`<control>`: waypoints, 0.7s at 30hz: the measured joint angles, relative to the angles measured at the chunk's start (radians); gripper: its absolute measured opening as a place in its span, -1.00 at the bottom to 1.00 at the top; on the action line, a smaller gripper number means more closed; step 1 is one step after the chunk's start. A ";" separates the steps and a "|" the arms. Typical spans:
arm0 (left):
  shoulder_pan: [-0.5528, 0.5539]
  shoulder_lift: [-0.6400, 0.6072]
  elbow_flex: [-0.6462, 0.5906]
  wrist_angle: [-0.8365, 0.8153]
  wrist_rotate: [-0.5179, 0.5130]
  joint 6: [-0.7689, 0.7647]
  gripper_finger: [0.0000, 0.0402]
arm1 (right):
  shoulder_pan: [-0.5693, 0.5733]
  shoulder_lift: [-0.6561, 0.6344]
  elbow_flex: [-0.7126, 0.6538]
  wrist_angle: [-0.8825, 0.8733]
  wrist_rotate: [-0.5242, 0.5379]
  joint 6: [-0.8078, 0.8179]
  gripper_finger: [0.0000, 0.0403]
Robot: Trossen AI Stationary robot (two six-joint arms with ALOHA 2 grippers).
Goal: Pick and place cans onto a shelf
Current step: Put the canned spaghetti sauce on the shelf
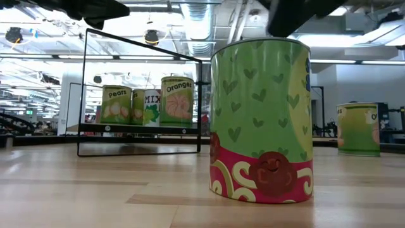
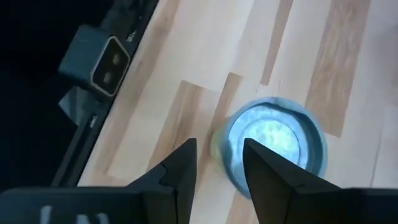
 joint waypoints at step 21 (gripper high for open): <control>0.000 0.000 0.000 0.006 0.001 0.017 -1.00 | -0.101 0.016 0.000 -0.014 -0.007 -0.119 -0.91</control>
